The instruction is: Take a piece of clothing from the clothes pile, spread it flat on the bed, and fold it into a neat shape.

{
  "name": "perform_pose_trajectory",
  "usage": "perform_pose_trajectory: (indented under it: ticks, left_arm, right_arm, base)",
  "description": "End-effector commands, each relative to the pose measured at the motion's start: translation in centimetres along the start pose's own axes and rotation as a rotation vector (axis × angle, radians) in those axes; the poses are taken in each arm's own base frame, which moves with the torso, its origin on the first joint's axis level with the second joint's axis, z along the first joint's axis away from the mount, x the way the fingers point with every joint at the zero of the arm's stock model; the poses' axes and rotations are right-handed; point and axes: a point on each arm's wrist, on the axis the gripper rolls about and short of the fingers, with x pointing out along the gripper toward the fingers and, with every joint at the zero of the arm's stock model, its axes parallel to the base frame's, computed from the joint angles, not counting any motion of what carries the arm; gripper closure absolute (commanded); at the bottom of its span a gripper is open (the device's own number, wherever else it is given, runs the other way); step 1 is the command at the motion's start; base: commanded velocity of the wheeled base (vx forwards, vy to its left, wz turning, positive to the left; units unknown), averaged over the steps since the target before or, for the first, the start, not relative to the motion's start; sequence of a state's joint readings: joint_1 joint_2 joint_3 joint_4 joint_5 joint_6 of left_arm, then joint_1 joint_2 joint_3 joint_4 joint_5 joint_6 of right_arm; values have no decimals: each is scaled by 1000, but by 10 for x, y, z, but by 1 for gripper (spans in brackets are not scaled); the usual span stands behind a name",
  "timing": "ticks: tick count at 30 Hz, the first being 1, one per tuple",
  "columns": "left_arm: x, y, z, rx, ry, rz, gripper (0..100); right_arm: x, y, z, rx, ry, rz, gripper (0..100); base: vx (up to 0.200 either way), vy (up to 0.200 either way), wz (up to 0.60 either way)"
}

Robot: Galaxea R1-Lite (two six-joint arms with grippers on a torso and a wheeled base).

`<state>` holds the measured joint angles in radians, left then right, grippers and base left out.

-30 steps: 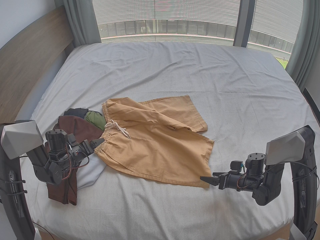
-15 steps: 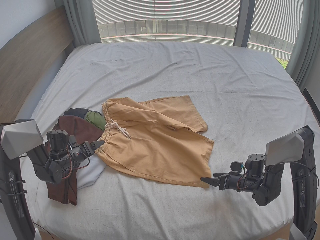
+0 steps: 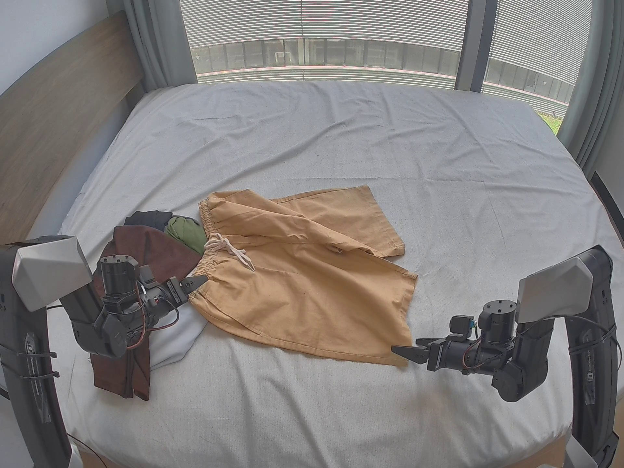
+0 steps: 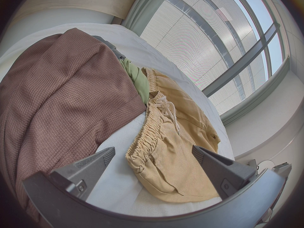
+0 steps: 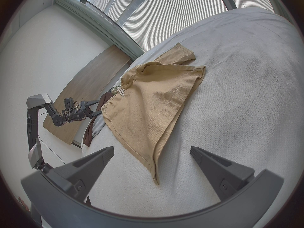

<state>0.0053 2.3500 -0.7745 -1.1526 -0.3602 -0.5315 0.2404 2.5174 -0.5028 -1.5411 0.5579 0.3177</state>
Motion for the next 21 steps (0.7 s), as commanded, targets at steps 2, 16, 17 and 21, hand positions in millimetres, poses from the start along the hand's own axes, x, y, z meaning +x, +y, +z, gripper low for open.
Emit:
perform_pose_trajectory:
  ticks: [2,16,17,21]
  left_arm:
    - [4,3,-3,-4,8,4,0]
    - [6,4,1,0,-11,-5,100]
    - [6,4,2,2,-16,-8,100]
    - [6,2,4,11,-36,-19,100]
  right_arm:
    - [0,0,-1,1,2,0,0]
    - [1,2,-14,14,52,7,0]
    - [2,3,-15,13,56,11,0]
    - [3,3,-16,12,60,14,0]
  base:
    - [0,0,0]
    - [0,0,0]
    - [0,0,0]
    - [0,0,0]
